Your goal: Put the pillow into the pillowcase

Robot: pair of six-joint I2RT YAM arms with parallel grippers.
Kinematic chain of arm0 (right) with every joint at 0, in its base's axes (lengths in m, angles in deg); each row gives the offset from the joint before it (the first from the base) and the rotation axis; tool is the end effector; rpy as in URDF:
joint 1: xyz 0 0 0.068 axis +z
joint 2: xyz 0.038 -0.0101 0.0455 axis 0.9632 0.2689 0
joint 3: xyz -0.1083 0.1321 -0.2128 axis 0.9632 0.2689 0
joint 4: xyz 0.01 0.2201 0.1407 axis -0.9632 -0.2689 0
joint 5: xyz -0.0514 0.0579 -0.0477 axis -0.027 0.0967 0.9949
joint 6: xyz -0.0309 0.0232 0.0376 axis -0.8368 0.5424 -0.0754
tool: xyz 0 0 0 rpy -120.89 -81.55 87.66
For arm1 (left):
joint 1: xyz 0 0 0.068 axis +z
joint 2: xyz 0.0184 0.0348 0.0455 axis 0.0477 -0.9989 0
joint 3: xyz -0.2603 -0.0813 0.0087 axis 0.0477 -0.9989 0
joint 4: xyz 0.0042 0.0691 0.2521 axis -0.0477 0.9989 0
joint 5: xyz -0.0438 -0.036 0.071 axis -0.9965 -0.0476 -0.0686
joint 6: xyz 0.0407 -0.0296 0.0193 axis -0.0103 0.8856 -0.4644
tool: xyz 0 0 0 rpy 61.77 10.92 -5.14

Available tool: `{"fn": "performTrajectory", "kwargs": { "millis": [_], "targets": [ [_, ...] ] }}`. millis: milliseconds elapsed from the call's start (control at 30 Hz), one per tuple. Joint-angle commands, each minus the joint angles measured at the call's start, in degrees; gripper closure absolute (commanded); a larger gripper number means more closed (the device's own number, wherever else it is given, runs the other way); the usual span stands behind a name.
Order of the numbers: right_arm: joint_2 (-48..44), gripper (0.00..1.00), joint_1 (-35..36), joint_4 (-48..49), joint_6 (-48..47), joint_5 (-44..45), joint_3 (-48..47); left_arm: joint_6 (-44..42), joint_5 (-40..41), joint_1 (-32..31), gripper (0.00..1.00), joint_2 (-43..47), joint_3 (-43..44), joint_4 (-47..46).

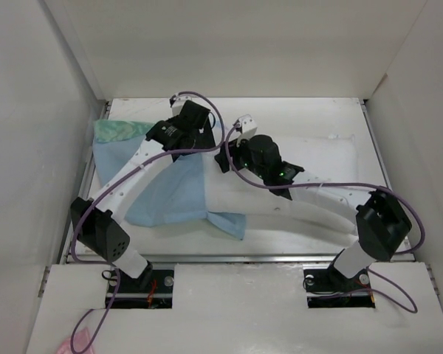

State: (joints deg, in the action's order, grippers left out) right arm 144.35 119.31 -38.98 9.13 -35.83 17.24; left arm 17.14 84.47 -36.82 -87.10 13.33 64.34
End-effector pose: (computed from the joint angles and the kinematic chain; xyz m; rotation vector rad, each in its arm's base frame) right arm 0.2658 0.2600 0.2822 -0.4547 1.8166 0.6146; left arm 0.2860 -0.1773 0.3663 -0.1853 2.2700 -0.1672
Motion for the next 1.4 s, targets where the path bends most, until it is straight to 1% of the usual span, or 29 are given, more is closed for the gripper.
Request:
{"fn": "performTrajectory", "kwargs": {
  "millis": [0,33,67,133,167,267,300,367,433,467,500,533,567,600,667,700,767,800,833,867,900,933,967,1033,1067,1133,1200,1267,1367],
  "targets": [
    [-1.9,0.24,-1.8,-9.5,-4.2,5.8,-4.5,-0.9,3.6,3.4,0.06,2.2,2.3,-1.5],
    [-1.9,0.24,-2.5,-11.3,-4.2,4.6,-5.5,-2.2,3.0,4.6,0.06,2.2,2.3,-2.4],
    [-1.9,0.08,-3.2,-12.1,-4.2,3.7,-6.5,-3.2,0.0,5.9,0.06,1.5,2.3,-3.3],
    [-1.3,0.07,-5.0,-12.6,-5.5,-0.2,-9.1,-5.6,-3.5,8.4,0.06,-0.6,2.3,-6.4],
    [0.2,0.00,-5.6,-12.6,-6.6,-1.8,-10.1,-8.3,-7.0,8.4,0.07,-1.4,2.3,-7.5],
    [3.0,0.00,-8.0,-13.8,-7.8,-6.9,-14.5,-10.5,-10.3,8.9,0.10,-5.5,2.9,-8.3],
    [3.8,0.00,-8.6,-13.8,-8.4,-8.3,-15.8,-10.5,-11.1,8.9,0.13,-6.9,2.9,-8.3],
    [5.8,0.00,-9.9,-13.8,-10.3,-13.3,-19.4,-11.0,-12.8,8.9,0.14,-7.5,2.3,-8.3],
    [9.8,0.00,-9.9,-15.4,-12.7,-15.2,-22.8,-11.8,-14.9,8.9,0.17,-7.5,0.4,-9.2],
    [11.2,0.00,-9.9,-16.2,-13.9,-17.9,-26.0,-11.8,-14.9,8.9,0.19,-7.5,-0.1,-9.7],
    [14.3,0.00,-9.9,-17.0,-14.6,-18.6,-27.5,-11.8,-15.4,8.9,0.23,-7.5,-0.1,-9.1],
    [15.9,0.00,-9.9,-17.8,-14.6,-19.1,-28.8,-11.8,-14.6,8.9,0.32,-7.5,-0.9,-8.5],
    [17.4,0.00,-9.9,-17.8,-15.6,-21.9,-29.8,-11.2,-14.0,8.9,0.55,-8.0,-1.6,-7.7],
    [18.8,0.00,-9.9,-17.8,-15.7,-22.8,-31.4,-10.6,-14.0,8.9,0.66,-8.0,-2.1,-7.0],
    [23.3,0.00,-9.9,-18.5,-16.4,-25.4,-33.4,-9.2,-13.3,8.9,0.80,-7.4,-4.2,-7.0],
    [24.8,0.00,-9.9,-18.5,-16.4,-27.6,-35.0,-9.2,-13.3,8.9,0.90,-6.6,-4.2,-7.0],
    [28.5,0.00,-9.9,-19.1,-17.6,-30.4,-35.6,-8.6,-12.6,9.5,1.00,-6.1,-5.0,-7.0],
    [29.5,0.02,-9.9,-19.1,-19.0,-32.1,-36.4,-8.6,-12.6,9.5,1.00,-5.5,-5.0,-7.0],
    [30.3,0.07,-9.9,-20.2,-20.7,-37.6,-37.2,-8.6,-12.6,9.5,1.00,-5.5,-5.0,-7.0],
    [30.8,0.33,-9.9,-21.0,-22.2,-40.3,-37.2,-8.6,-11.0,9.5,1.00,-5.5,-4.3,-7.0],
    [30.8,0.68,-9.9,-21.5,-24.5,-42.7,-37.2,-8.6,-11.0,9.5,1.00,-5.5,-3.7,-7.0],
    [29.5,1.00,-9.9,-20.2,-24.5,-45.3,-33.7,-8.6,-10.2,9.5,1.00,-5.5,-3.0,-7.0],
    [25.8,1.00,-9.9,-15.1,-23.4,-46.2,-31.4,-8.6,-9.6,9.5,1.00,-6.2,-2.2,-7.0],
    [20.5,1.00,-10.5,-10.7,-22.6,-45.4,-26.2,-8.6,-7.7,9.5,1.00,-6.8,0.5,-7.0],
    [14.4,1.00,-10.5,-5.9,-22.6,-44.9,-19.9,-8.6,-6.0,9.5,1.00,-7.7,2.9,-7.0],
    [8.6,1.00,-10.5,-0.8,-22.0,-44.3,-13.4,-8.0,-4.6,9.5,1.00,-9.3,6.1,-5.9],
    [2.5,1.00,-9.9,2.0,-22.0,-43.5,-6.4,-7.5,-3.0,9.5,1.00,-10.5,9.0,-5.3],
    [0.3,1.00,-9.9,2.0,-21.1,-44.7,-3.6,-7.5,-0.6,9.5,1.00,-12.1,14.4,-3.7],
    [-0.3,1.00,-8.5,3.2,-20.6,-47.6,1.1,-8.1,-0.1,9.5,1.00,-13.2,22.0,-2.9]
  ]
}}
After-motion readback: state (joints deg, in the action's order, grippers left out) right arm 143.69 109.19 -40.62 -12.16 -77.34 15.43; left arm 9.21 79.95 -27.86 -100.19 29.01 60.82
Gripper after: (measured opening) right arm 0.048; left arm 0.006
